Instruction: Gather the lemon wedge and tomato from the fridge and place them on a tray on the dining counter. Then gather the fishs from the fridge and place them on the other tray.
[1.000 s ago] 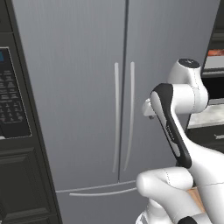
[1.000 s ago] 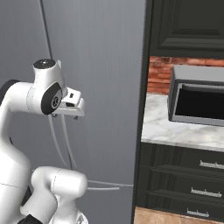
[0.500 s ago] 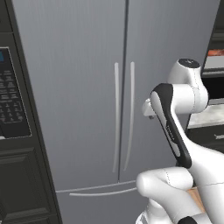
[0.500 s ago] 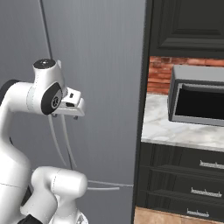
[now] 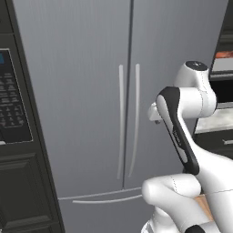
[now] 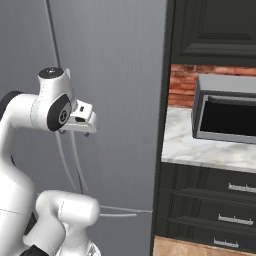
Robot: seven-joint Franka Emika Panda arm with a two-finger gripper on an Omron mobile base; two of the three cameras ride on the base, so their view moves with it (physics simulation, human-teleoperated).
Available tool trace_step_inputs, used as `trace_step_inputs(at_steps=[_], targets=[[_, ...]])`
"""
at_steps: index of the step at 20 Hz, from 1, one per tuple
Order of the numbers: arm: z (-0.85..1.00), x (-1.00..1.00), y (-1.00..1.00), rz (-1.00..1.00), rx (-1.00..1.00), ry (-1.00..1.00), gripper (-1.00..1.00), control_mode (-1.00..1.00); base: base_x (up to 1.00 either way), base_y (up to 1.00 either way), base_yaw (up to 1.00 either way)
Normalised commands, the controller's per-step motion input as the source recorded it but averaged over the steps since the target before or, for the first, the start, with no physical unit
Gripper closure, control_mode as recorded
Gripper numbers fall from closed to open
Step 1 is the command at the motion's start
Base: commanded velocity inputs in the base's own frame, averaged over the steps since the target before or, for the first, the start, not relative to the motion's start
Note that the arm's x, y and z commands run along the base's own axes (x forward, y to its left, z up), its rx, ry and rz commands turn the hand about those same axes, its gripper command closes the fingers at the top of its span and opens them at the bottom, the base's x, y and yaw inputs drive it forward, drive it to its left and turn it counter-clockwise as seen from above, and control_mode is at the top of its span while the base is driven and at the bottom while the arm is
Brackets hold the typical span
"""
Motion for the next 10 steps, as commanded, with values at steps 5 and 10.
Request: trace_step_inputs(at_steps=[5,10], targets=[[0.0,0.0,0.0,0.0,0.0,0.0,-1.0,1.0,-0.59,-0.01,0.0],[0.0,0.0,0.0,0.0,0.0,0.0,-1.0,1.0,-0.45,0.0,0.0]])
